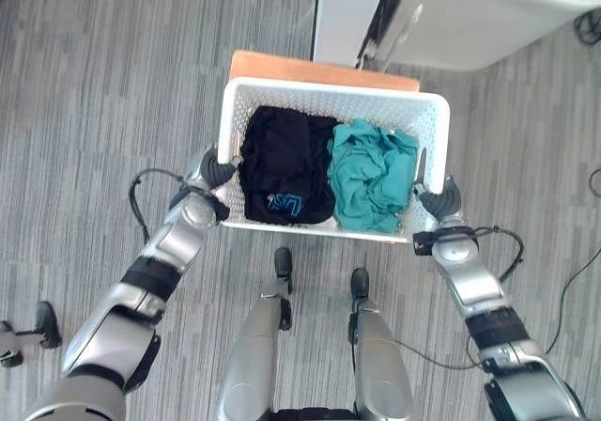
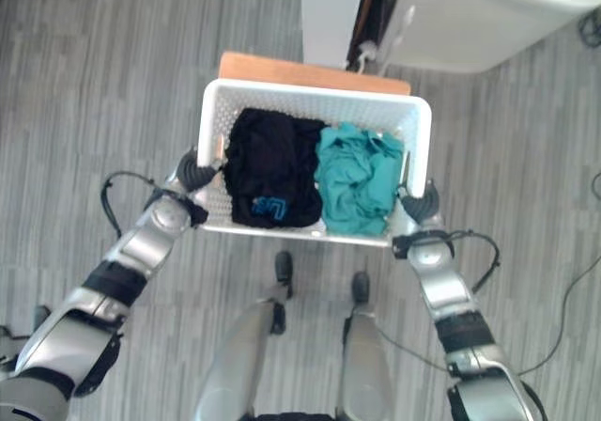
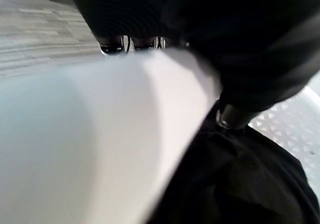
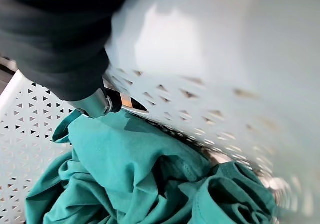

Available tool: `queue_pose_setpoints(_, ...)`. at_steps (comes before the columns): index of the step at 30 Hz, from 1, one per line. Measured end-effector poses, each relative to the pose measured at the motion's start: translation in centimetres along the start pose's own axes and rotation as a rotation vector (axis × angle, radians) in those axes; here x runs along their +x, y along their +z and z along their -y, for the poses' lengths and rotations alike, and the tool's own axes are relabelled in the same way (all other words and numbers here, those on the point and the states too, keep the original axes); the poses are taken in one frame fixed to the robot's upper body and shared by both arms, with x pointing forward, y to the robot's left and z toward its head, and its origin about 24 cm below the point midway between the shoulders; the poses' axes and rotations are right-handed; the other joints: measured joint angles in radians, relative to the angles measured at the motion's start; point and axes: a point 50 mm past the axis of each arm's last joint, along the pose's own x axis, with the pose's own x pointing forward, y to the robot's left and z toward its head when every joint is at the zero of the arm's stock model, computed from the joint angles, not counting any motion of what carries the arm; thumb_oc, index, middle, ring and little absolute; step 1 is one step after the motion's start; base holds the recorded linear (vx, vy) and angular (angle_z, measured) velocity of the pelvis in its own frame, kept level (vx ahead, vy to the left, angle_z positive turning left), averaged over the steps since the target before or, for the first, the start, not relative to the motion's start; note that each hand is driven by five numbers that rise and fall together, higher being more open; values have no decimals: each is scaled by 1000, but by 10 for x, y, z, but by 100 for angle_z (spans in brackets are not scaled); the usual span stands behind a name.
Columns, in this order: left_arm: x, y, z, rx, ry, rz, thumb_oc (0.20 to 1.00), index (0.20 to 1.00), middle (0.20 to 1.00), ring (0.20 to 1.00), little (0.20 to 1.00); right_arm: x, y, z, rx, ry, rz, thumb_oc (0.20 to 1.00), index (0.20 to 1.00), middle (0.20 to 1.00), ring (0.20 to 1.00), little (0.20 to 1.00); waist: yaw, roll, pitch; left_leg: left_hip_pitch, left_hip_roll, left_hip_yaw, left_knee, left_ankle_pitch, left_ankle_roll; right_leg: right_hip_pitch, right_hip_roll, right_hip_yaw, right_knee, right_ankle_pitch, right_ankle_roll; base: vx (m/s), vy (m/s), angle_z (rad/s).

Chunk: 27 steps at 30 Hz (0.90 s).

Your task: Grab the laundry basket,head to the washer,open it,put in the laundry and shut it.

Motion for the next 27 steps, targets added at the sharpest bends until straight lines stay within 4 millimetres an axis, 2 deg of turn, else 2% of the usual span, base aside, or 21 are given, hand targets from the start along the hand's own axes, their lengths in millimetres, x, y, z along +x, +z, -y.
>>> queue_pose_setpoints(4, -9, 9, -10, 20, -13, 92, 200, 200, 200, 200, 200, -2, 8, 20, 13, -9, 50, 200, 200, 200, 200, 200, -3, -18, -10, 54, 0, 0, -17, -8, -12, 60, -2, -11, -21, -5, 3, 104, 4, -1)
queue_pose_setpoints(6, -15, 14, -8, 25, -31, 144, 200, 200, 200, 200, 200, -8, 3, 28, 9, -9, 47, 200, 200, 200, 200, 200, -8, -25, -51, 74, 0, -5, -27, -13, -13, 76, -4, -21, -35, -18, -10, 124, 4, 5)
queue_pose_setpoints(9, -20, 23, -12, 83, -87, 207, 200, 200, 200, 200, 200, -17, -4, 45, -7, 14, 44, 200, 200, 200, 200, 200, -9, -28, -69, 133, -2, -12, -40, -14, -17, 145, -3, -31, -47, -9, 4, 89, 0, 4)
queue_pose_setpoints(10, -24, 26, -10, 86, -101, 230, 200, 200, 200, 200, 200, -21, -12, 47, -9, 32, 18, 200, 200, 200, 200, 200, -12, -30, -111, 145, -2, -12, -44, -24, -21, 159, -4, -34, -60, -12, 0, 93, 3, 0)
queue_pose_setpoints(12, -25, 28, -9, 90, -127, 240, 200, 200, 200, 200, 200, -24, -18, 50, -8, 50, -2, 200, 200, 200, 200, 200, -14, -28, -150, 159, -3, -13, -51, -26, -21, 179, -4, -44, -79, -10, 1, 106, 8, 0)
queue_pose_setpoints(17, -26, 27, -4, 96, -184, 238, 200, 200, 200, 200, 200, -29, -27, 53, -16, 74, -34, 200, 200, 200, 200, 200, -17, -24, -191, 192, -2, -13, -57, -32, -21, 214, -3, -53, -90, -9, 1, 83, 22, -1)
queue_pose_setpoints(22, -26, 33, 8, 116, -259, 255, 200, 200, 200, 200, 200, -44, -51, 63, -37, 98, -131, 200, 200, 200, 200, 200, -39, -14, -231, 258, -17, -7, -85, -39, -12, 262, -13, -52, -88, -8, 1, 32, 68, -3)
queue_pose_setpoints(26, -24, 36, 14, 154, -294, 263, 200, 200, 200, 200, 200, -47, -56, 69, -57, 93, -155, 200, 200, 200, 200, 200, -71, -5, -254, 269, -30, 19, -84, -45, -5, 255, -27, -44, -85, 0, 5, -44, 79, -19)
queue_pose_setpoints(27, -23, 38, 17, 164, -307, 268, 200, 200, 200, 200, 200, -47, -57, 71, -56, 82, -158, 200, 200, 200, 200, 200, -73, -3, -255, 271, -31, 37, -85, -46, -4, 247, -29, -24, -85, 5, 9, -40, 53, -37)
